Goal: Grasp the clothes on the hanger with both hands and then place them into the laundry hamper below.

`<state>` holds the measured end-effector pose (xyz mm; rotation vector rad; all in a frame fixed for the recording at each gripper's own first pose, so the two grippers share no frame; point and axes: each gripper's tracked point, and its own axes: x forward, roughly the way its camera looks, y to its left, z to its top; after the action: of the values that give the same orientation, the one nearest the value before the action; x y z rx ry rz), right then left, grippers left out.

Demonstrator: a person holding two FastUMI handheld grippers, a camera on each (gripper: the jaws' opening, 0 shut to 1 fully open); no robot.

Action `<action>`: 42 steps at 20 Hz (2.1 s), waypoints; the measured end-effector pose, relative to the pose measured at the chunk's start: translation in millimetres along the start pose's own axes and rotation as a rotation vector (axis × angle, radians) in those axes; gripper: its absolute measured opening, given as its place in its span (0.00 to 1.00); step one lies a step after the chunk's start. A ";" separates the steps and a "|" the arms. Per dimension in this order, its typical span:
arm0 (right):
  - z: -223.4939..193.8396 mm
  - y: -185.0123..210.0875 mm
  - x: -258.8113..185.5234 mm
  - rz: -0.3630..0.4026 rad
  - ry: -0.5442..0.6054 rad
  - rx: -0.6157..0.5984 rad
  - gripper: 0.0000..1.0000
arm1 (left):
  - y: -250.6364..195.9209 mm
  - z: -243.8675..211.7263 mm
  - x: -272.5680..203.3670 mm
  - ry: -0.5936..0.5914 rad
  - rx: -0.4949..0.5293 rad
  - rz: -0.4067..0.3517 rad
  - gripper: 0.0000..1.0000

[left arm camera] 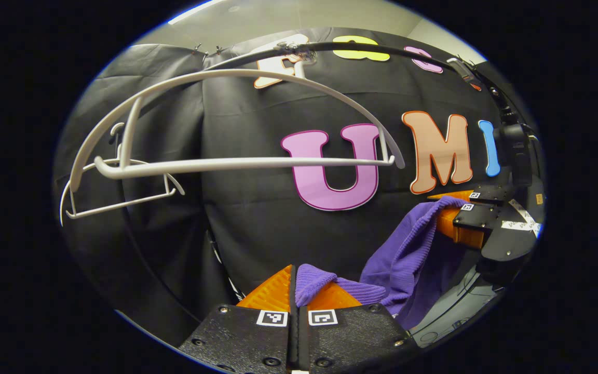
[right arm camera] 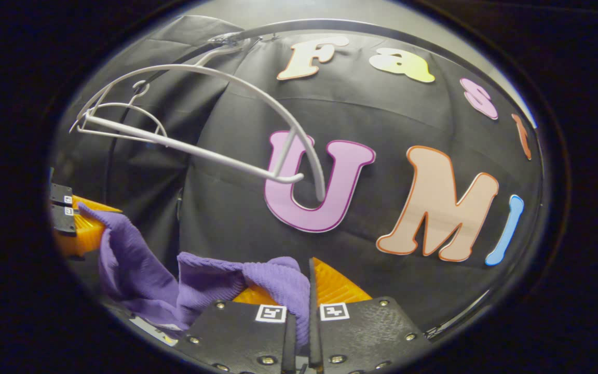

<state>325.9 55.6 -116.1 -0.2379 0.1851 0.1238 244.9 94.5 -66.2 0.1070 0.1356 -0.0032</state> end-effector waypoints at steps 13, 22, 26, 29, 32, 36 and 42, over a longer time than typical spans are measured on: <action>-106.2 40.5 -10.1 0.119 0.236 0.010 0.10 | -44.7 -94.1 16.2 0.212 -0.057 -0.118 0.01; -197.3 52.7 -26.6 0.173 0.483 0.027 0.10 | -63.2 -168.1 11.3 0.409 -0.093 -0.159 0.02; -223.7 57.4 -36.9 0.196 0.573 0.022 0.13 | -67.6 -186.7 6.9 0.463 -0.105 -0.172 0.07; -245.4 63.0 -48.5 0.206 0.634 0.014 0.16 | -67.0 -190.7 5.0 0.481 -0.102 -0.168 0.19; -268.4 72.3 -68.3 0.243 0.713 0.022 0.16 | -67.3 -188.5 6.9 0.474 -0.101 -0.169 0.21; -259.4 74.7 -66.4 0.247 0.683 0.029 0.16 | -65.3 -189.7 5.0 0.472 -0.092 -0.169 0.21; -244.7 70.8 -65.4 0.241 0.647 0.037 0.16 | -65.0 -184.3 3.5 0.459 -0.094 -0.165 0.21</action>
<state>211.1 57.4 -352.7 -0.2115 0.8600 0.2808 222.8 49.5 -255.1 0.0008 0.6020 -0.1372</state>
